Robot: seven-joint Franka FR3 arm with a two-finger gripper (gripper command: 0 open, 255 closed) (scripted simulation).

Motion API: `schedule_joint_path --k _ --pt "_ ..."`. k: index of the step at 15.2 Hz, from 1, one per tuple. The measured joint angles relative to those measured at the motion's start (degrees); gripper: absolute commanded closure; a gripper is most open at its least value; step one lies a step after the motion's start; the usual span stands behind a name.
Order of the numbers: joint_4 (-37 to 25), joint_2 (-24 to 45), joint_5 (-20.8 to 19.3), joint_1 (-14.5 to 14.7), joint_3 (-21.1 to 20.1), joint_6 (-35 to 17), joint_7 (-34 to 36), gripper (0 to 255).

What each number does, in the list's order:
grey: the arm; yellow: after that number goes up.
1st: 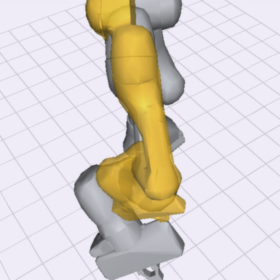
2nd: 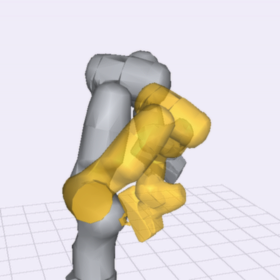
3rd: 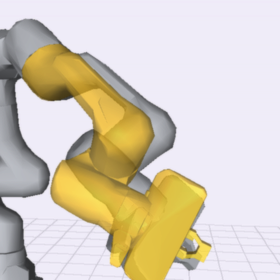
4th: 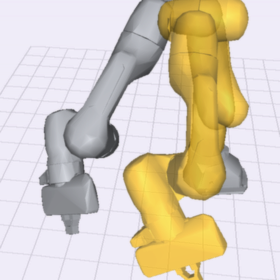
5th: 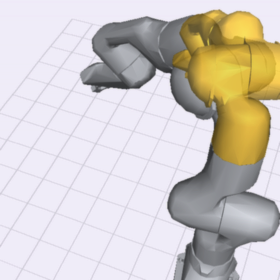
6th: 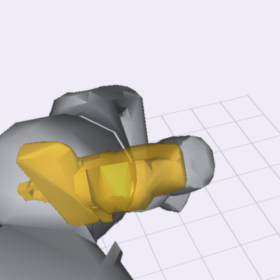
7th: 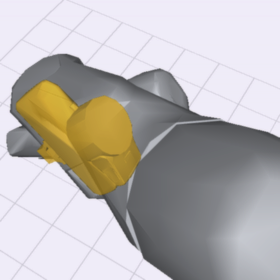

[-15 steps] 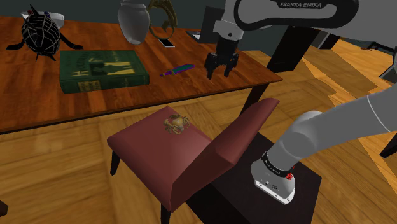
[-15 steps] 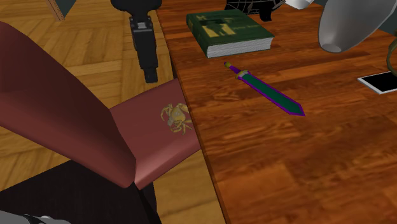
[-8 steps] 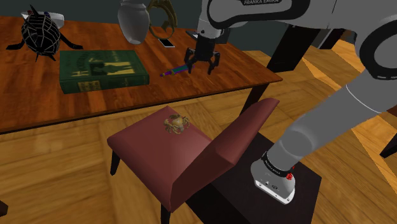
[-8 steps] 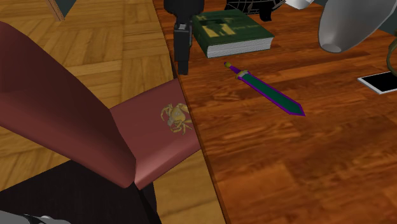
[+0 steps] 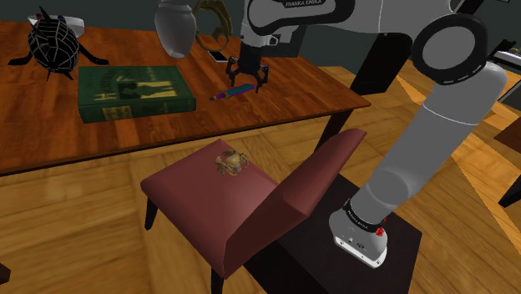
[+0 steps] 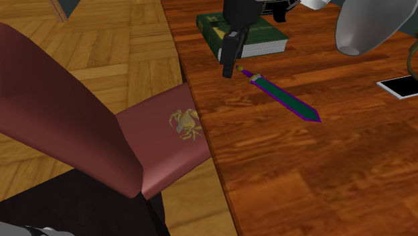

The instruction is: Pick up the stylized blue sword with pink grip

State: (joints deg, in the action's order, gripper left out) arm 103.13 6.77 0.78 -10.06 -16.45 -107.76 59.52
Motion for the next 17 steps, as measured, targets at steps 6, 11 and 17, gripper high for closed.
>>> schedule_joint_path --k 6,11,17 --pt "-14.2 12.5 -2.5 0.3 2.8 1.6 12.7 0" --pt "-23.2 20.1 -3.1 0.4 5.2 2.7 20.0 0" --pt "-21.0 21.7 -3.3 0.2 5.6 -1.1 20.5 0"
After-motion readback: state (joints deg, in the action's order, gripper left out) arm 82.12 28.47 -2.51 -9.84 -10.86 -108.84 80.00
